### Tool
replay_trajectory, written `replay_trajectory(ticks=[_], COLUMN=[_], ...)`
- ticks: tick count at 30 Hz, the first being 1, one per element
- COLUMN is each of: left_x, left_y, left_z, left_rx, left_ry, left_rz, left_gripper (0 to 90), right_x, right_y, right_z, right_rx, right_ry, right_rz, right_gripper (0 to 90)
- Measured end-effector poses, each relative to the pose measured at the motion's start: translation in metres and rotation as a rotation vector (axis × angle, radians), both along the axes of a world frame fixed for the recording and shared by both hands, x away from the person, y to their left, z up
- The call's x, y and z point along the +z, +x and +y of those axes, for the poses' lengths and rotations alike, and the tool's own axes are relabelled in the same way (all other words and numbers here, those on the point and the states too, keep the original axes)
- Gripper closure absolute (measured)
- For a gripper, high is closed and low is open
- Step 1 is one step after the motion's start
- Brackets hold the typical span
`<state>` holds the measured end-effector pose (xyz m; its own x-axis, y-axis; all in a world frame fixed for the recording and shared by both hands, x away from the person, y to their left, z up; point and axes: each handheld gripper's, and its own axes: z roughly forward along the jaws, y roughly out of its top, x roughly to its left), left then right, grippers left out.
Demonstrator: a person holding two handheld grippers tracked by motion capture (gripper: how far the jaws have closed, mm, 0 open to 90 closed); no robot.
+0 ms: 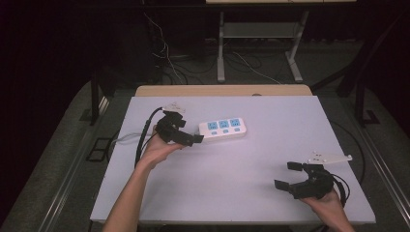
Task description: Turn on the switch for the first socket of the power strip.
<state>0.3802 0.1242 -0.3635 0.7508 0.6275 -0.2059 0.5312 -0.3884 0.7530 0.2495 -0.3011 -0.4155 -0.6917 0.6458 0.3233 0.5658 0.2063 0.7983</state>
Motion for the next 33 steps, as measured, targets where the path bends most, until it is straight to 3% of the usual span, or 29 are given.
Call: replay_trajectory(ticks=[23, 33], left_x=[-0.024, -0.034], left_y=[-0.062, -0.088], left_z=[0.022, 0.038], left_rx=[0.02, 0.037], left_ry=[-0.062, -0.123], left_rz=[-0.069, -0.087], left_gripper=[0.0, 0.0], right_x=[0.0, 0.0], right_y=[0.0, -0.001], right_z=[0.002, 0.003], right_rx=[0.004, 0.005], right_ry=[-0.002, 0.001], right_rz=[0.003, 0.006], right_gripper=[1.8, 1.8])
